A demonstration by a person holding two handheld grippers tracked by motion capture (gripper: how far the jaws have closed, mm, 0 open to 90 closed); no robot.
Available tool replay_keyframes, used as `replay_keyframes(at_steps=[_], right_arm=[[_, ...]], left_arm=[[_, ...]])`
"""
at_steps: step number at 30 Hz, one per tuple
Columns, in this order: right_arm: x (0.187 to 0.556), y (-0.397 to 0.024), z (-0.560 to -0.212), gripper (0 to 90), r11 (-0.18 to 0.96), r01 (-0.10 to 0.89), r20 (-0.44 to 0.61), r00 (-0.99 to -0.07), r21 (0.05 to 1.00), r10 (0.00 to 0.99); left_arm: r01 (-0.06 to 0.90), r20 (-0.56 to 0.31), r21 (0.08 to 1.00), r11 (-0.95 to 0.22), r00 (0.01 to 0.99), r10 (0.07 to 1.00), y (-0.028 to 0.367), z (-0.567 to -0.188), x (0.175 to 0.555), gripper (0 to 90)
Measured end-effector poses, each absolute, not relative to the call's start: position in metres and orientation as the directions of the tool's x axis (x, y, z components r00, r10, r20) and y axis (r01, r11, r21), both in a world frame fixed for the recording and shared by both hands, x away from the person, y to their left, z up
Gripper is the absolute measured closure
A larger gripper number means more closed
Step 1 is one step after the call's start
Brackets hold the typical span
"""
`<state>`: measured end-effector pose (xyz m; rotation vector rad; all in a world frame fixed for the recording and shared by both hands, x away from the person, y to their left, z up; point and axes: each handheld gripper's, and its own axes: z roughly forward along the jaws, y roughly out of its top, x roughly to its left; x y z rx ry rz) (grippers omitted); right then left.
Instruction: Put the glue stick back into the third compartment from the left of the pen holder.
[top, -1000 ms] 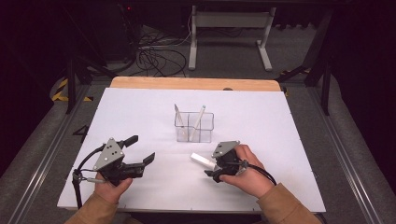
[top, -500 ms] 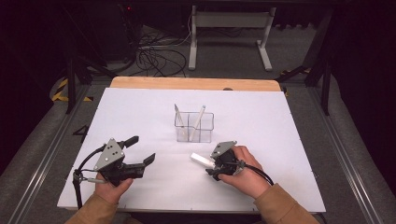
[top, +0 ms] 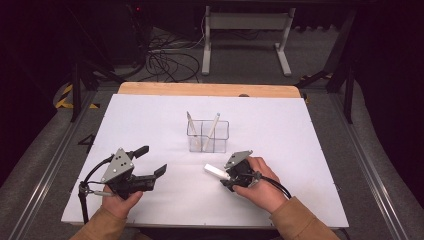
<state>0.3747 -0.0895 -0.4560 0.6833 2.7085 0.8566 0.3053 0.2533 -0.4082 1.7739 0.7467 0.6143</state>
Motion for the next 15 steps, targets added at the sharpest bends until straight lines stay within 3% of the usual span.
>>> replay_keyframes(at_steps=[15], right_arm=[[0.3752, -0.0895, -0.4569, 64.6, 0.705, 0.385, -0.046, -0.86, 0.595, 0.509]], left_arm=[[0.192, 0.048, 0.952, -0.238, 0.674, 0.737, 0.2525, -0.4088, 0.3056, 19.2]])
